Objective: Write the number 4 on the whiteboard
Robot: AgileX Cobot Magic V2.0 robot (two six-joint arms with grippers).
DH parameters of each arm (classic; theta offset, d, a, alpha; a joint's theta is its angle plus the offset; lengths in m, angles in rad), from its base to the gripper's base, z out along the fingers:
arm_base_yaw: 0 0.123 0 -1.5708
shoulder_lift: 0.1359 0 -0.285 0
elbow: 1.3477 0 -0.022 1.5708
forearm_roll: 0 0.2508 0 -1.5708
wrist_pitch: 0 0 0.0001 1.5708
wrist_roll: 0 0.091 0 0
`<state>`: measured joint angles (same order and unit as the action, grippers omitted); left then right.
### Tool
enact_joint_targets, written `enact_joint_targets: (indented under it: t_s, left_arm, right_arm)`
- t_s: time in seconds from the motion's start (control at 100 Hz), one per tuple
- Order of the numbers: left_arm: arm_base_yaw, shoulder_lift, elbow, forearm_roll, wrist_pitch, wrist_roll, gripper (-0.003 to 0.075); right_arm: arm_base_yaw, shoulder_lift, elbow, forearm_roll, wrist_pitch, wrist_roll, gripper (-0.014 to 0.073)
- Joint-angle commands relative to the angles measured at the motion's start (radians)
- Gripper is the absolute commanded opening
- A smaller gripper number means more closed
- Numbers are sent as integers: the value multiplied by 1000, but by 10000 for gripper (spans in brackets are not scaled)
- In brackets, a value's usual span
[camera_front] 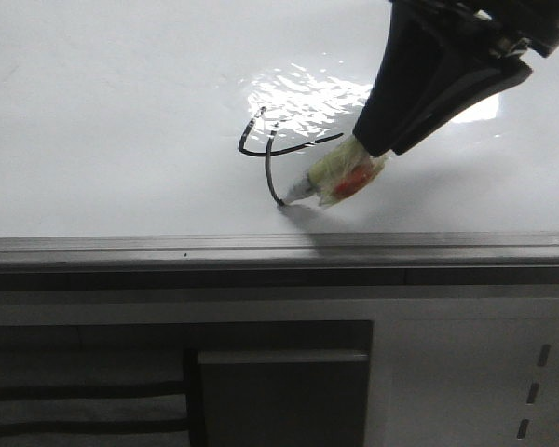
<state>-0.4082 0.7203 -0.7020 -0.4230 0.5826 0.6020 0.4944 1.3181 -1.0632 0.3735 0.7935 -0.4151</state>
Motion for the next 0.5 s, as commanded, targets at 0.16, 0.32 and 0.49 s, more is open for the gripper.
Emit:
enact_joint_targets:
  t_s: [0.16,0.32,0.49]
  left_arm:
    - [3,85,-115,-118,79,196,365]
    - [3,213,-193,-269,246,467,365]
    - [3,349,-261,-402,323,631,365]
  right_arm:
    - [36,-152,-131,11,26,-221,-36]
    - [71,-176,-131,11,108,-489,-36]
    - [84,-176,-131,11,111,-658,-36]
